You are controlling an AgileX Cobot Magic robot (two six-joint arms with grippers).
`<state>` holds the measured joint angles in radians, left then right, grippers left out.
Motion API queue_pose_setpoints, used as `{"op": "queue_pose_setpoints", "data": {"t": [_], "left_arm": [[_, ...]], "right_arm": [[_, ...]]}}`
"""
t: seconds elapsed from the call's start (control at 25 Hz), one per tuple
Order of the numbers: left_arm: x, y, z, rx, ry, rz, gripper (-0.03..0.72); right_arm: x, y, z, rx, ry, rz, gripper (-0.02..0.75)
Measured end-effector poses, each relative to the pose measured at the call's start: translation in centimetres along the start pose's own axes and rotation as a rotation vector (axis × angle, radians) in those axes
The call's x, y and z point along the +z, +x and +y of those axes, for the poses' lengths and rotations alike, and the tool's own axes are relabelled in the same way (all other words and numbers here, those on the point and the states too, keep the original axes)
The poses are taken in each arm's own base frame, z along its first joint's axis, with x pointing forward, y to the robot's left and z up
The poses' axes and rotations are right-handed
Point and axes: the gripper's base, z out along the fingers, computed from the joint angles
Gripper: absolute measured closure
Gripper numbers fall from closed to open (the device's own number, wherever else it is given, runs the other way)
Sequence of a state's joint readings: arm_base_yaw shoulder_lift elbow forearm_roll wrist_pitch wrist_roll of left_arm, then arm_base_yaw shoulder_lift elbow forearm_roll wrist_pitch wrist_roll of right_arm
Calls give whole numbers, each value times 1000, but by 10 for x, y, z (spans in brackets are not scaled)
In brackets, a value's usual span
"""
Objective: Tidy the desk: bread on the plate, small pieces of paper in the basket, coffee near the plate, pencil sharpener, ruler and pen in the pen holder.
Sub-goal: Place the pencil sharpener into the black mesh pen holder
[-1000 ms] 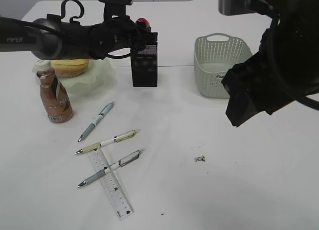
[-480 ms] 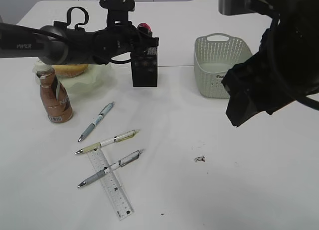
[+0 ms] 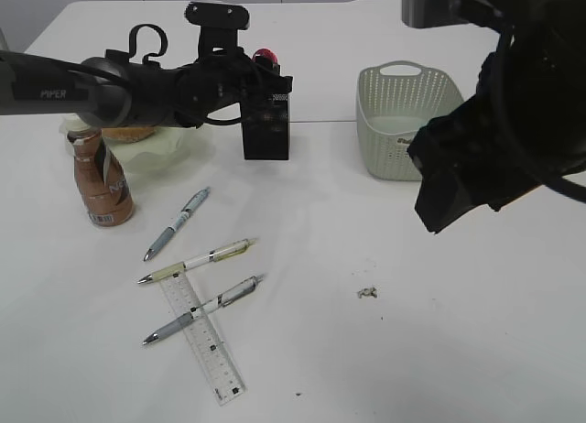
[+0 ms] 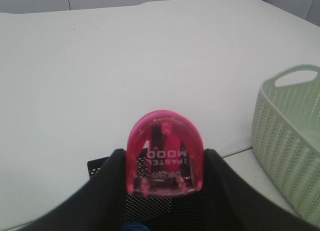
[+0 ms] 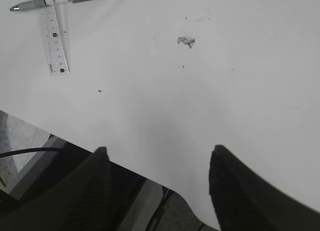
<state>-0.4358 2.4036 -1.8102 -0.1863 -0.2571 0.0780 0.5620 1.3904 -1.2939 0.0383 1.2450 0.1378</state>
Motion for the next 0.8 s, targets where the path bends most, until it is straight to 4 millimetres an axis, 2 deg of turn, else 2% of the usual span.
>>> {"op": "queue_pose_setpoints", "data": {"t": [0.2, 0.36, 0.8], "left_arm": [[0, 0, 0, 0, 0, 0, 372], [3, 8, 1, 1, -2, 12, 370], [4, 10, 1, 1, -3, 11, 308]], "right_arm": [[0, 0, 0, 0, 0, 0, 281], [0, 0, 0, 0, 1, 0, 281], [0, 0, 0, -1, 2, 0, 281]]}}
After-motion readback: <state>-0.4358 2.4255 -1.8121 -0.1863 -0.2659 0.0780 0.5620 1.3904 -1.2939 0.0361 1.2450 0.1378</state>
